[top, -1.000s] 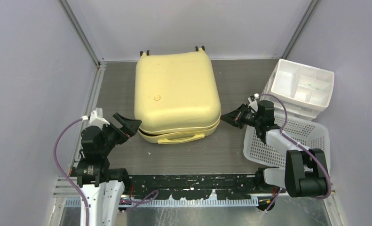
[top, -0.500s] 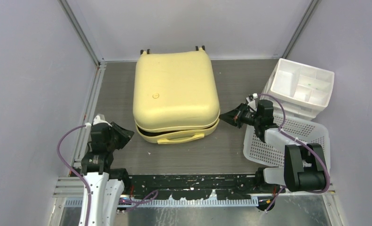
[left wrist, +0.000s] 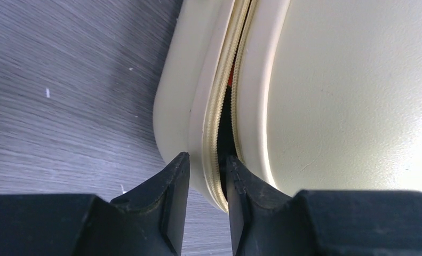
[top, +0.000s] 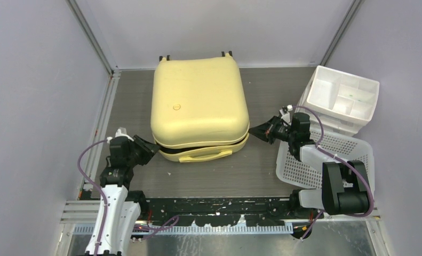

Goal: Open, take out, and arrange the luggage
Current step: Open the luggage at the center of the board.

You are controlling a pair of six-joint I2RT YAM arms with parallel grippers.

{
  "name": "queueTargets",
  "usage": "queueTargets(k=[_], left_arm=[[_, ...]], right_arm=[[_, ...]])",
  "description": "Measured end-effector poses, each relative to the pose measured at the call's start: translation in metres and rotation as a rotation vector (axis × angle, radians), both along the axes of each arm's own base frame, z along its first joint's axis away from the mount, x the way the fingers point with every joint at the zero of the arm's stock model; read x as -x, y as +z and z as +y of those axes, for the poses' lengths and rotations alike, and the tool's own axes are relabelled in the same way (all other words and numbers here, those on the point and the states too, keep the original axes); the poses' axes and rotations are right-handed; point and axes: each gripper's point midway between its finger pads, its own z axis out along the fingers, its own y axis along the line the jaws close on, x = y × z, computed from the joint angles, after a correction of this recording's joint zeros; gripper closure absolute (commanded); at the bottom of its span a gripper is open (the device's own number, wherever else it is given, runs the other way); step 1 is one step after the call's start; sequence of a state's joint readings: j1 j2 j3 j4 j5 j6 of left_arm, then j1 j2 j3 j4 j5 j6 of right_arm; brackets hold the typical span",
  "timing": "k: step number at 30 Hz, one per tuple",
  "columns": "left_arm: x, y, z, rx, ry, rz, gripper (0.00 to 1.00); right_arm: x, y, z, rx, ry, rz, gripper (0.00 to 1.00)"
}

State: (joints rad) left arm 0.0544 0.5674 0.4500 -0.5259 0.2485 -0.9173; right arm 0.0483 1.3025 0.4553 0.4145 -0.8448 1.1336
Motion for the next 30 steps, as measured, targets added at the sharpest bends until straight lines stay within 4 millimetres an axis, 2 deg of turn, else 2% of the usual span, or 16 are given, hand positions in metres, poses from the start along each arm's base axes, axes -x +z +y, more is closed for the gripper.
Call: queueTargets(k=[10,12,18,21,28,30], left_arm=[[0.005,0.002,-0.01,0.067,-0.02,0.001,0.35],[0.005,0.004,-0.011,0.079,-0.017,-0.004,0.32],[0.005,-0.002,-0.019,0.159,-0.011,0.014,0.27],[0.005,-0.001,-0.022,0.192,-0.006,0.012,0.25],[-0.005,0.027,-0.031,0.273,-0.027,-0.084,0.25],[-0.008,0.031,-0.033,0.282,-0.039,-0.1,0.25]], right_arm=[[-0.002,0.004,0.0,-0.014,-0.004,-0.005,0.99],[-0.002,0.006,0.001,-0.017,-0.005,-0.012,0.99],[-0.003,0.006,0.001,-0.016,-0.005,-0.019,0.98],[0.001,0.007,-0.001,0.014,0.0,-0.042,0.89],[0.006,0.048,-0.004,0.127,0.062,-0.255,0.79],[0.007,0.051,-0.005,0.162,0.078,-0.288,0.78]])
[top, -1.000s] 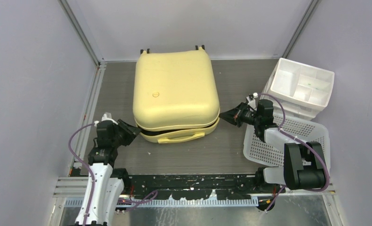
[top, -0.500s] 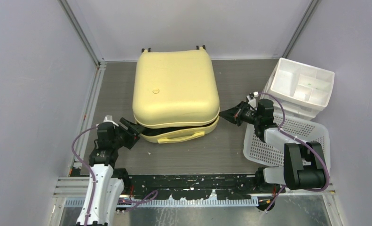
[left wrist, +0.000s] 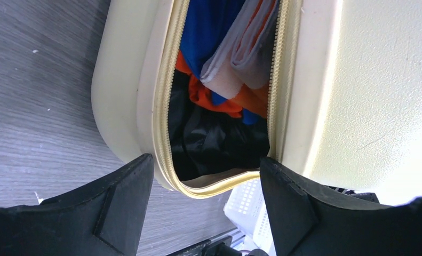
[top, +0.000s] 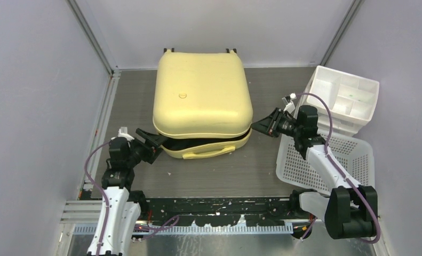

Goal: Open, take out, and arrange the luggage
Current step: Open the luggage at the center of the board.

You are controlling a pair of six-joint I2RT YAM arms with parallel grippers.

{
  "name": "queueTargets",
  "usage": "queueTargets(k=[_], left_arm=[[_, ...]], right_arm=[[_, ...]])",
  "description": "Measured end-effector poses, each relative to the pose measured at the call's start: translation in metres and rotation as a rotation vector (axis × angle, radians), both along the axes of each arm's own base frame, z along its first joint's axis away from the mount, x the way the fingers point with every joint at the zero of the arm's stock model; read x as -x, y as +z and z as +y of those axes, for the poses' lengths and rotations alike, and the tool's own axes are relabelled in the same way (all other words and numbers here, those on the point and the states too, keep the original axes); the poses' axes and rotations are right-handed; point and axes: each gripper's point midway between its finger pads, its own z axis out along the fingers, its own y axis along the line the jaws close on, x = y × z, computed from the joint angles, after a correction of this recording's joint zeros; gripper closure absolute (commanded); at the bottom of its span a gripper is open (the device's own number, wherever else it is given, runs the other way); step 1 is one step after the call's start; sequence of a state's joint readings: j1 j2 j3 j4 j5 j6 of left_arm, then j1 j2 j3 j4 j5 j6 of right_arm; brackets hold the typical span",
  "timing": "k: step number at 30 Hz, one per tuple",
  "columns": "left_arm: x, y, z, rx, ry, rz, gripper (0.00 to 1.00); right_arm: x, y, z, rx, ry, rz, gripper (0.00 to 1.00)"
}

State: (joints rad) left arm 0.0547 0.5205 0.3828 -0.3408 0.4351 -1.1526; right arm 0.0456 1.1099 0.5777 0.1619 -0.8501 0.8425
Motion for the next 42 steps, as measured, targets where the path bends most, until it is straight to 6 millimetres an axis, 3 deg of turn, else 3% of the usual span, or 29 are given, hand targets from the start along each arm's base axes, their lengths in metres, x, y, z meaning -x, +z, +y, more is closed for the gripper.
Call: queueTargets(k=[7,11,18,24,26,33,42], left_arm=[[-0.004,0.003,-0.004,0.014,-0.029,-0.009,0.24],[-0.006,0.009,-0.008,0.019,-0.054,-0.028,0.24],[-0.014,0.052,-0.013,0.021,-0.096,-0.166,0.23],[-0.021,0.081,-0.016,0.023,-0.121,-0.293,0.22],[-0.024,0.089,-0.017,0.028,-0.128,-0.33,0.22],[-0.034,0.111,-0.024,0.051,-0.179,-0.399,0.21],[-0.04,0.133,-0.035,0.099,-0.249,-0.483,0.15]], right_arm=[[0.021,-0.007,-0.006,0.161,0.083,-0.053,0.69],[0.039,0.005,-0.007,0.233,0.201,-0.151,0.62],[0.065,0.034,-0.008,0.305,0.401,-0.353,0.53],[0.078,0.043,-0.018,0.331,0.461,-0.419,0.49],[0.082,0.047,-0.02,0.35,0.479,-0.428,0.44],[0.067,0.088,-0.03,0.472,0.476,-0.522,0.28],[0.035,0.121,-0.031,0.457,0.386,-0.503,0.26]])
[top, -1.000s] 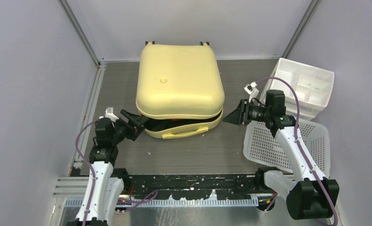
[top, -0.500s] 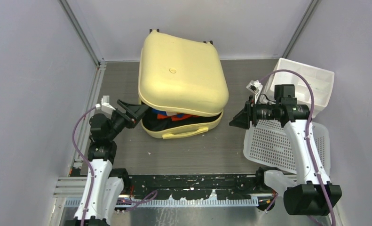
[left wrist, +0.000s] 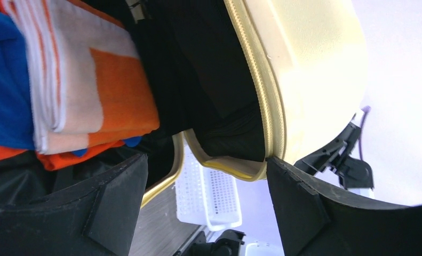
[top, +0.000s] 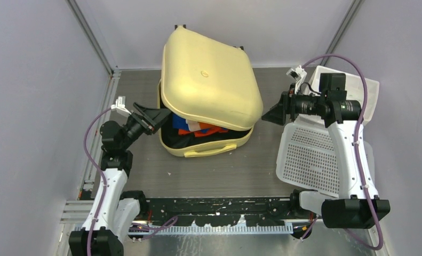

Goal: Open, take out, and arrange the luggage
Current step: Open the luggage at the center of the board.

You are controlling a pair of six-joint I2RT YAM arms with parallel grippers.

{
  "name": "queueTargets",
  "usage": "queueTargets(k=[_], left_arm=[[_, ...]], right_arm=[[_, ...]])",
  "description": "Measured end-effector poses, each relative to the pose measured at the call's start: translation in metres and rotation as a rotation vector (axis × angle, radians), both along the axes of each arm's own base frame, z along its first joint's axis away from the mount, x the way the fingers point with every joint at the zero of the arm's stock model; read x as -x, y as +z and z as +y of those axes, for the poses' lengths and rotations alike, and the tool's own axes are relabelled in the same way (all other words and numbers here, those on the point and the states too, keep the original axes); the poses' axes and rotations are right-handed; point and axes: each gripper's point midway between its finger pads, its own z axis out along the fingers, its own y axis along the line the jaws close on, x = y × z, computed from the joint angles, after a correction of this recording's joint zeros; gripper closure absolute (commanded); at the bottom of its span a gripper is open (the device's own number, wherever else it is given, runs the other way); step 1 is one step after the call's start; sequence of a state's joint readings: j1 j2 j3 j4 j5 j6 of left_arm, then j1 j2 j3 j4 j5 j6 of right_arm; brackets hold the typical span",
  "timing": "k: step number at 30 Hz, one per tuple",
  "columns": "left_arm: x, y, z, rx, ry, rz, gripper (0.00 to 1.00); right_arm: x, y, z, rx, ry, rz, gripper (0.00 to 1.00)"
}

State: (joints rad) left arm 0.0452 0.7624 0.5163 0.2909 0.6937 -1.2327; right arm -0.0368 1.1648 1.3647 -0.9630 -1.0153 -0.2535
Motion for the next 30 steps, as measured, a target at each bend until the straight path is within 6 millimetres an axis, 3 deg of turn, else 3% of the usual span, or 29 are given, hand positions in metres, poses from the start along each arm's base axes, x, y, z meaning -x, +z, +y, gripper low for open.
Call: queueTargets(k=[6,13,21,26,30], left_arm=[[-0.007,0.026,-0.016,0.039,-0.069,-0.066,0.14],[-0.015,0.052,-0.039,0.081,-0.152,-0.133,0.14],[-0.022,0.09,-0.07,0.109,-0.227,-0.208,0.14],[-0.028,0.103,-0.1,0.12,-0.295,-0.214,0.15],[-0.032,0.11,-0.118,0.117,-0.33,-0.232,0.15]], right_arm=[[-0.021,0.008,0.002,-0.043,-0.034,0.053,0.26],[-0.031,0.014,0.002,-0.071,-0.075,0.077,0.27],[-0.08,0.038,-0.019,-0.062,-0.326,0.018,0.32],[-0.096,0.051,-0.018,-0.084,-0.328,-0.002,0.19],[-0.092,0.054,-0.013,-0.098,-0.286,-0.011,0.17]])
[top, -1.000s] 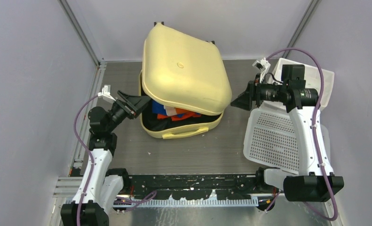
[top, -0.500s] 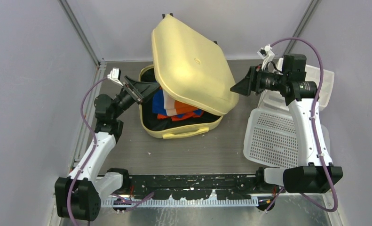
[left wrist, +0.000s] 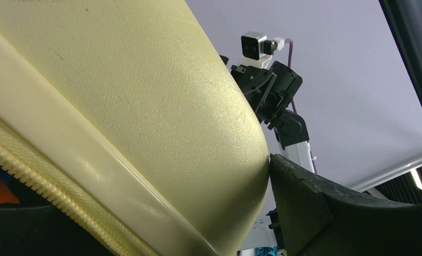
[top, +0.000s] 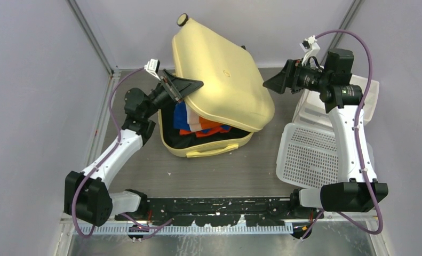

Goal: Open, take out, and arrange the luggage
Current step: Open the luggage at the center of the board.

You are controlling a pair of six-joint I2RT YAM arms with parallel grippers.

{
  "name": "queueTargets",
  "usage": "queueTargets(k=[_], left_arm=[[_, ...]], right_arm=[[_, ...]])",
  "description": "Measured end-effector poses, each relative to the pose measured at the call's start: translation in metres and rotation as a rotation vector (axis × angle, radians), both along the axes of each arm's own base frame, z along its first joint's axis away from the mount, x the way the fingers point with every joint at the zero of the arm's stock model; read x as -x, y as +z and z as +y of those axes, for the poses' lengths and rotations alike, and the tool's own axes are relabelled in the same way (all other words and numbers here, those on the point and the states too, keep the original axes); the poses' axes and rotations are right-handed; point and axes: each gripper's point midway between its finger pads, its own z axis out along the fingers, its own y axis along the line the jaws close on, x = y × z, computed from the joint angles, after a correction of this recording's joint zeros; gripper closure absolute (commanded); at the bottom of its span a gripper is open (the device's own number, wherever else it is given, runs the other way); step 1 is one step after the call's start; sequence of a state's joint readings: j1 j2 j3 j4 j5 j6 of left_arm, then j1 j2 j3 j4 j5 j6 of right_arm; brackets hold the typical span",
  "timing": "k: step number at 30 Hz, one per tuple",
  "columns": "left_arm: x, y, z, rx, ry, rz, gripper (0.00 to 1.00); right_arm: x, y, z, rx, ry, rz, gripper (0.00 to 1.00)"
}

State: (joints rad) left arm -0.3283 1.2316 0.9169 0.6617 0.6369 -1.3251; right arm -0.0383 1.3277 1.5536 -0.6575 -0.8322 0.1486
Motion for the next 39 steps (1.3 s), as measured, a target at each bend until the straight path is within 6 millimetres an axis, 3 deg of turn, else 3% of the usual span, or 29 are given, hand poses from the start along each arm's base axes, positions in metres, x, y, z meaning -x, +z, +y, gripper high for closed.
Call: queueTargets(k=[10,14,26,33,39], left_arm=[[-0.008,0.021,-0.008,0.008,0.008,-0.022,0.15],[-0.01,0.033,-0.019,0.011,0.007,-0.032,0.18],[-0.015,0.067,-0.087,0.052,-0.061,-0.045,0.57],[-0.015,0.076,-0.121,0.058,-0.092,-0.037,0.66],[-0.017,0.084,-0.14,0.052,-0.089,-0.027,0.91]], right_arm=[[0.017,0.008,0.005,0.019,0.064,-0.051,0.12],[0.019,0.016,0.005,0.027,0.079,-0.078,0.0],[0.039,0.058,0.004,0.092,0.098,-0.261,0.0],[0.039,0.057,-0.001,0.117,0.055,-0.248,0.0],[0.055,0.068,-0.003,0.138,0.048,-0.265,0.0]])
